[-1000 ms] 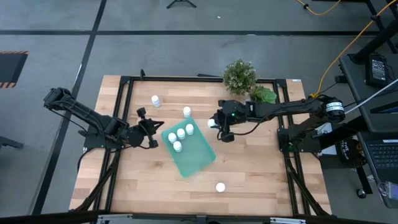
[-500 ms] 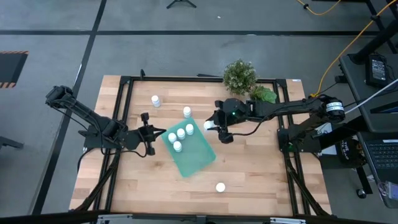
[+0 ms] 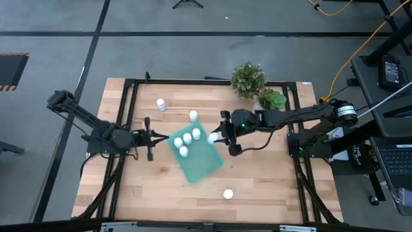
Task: Pick and place pill bottles into a basket
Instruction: Put the white medicine bottle into the green bin
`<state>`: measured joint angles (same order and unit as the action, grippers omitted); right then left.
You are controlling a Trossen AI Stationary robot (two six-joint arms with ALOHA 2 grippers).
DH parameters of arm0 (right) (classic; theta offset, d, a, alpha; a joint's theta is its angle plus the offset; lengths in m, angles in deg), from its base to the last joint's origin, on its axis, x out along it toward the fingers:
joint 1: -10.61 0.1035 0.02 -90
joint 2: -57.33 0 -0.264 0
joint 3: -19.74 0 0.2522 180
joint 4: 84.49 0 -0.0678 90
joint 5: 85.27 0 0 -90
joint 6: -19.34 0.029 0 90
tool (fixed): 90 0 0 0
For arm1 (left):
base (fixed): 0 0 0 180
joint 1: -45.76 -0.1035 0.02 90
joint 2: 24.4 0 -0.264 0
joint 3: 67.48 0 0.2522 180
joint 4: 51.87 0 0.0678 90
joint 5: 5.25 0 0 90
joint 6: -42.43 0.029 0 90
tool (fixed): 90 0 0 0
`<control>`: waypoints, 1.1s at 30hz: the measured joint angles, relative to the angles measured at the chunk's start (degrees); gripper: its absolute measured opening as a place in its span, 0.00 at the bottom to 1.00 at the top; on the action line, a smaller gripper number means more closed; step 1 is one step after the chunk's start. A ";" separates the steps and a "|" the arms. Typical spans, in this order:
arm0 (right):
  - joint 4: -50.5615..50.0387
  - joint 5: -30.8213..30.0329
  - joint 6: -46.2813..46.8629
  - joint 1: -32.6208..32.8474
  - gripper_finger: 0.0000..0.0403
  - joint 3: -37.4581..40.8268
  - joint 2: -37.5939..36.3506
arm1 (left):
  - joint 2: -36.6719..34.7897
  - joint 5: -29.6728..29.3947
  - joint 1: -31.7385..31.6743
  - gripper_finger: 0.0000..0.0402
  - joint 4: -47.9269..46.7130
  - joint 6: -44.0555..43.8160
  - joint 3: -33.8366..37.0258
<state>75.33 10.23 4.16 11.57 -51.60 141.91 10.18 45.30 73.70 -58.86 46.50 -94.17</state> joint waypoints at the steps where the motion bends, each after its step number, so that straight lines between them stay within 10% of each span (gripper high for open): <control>1: 0.34 0.00 0.00 0.15 0.38 0.00 0.00 | -1.72 2.77 0.01 0.00 -0.10 0.60 0.44; 33: -7.31 0.61 -0.33 0.80 0.38 -17.61 16.09 | -6.70 5.99 -7.16 0.01 -1.79 -0.33 3.10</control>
<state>68.03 10.84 3.83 12.37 -69.21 158.00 3.48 51.30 66.54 -60.65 46.18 -91.07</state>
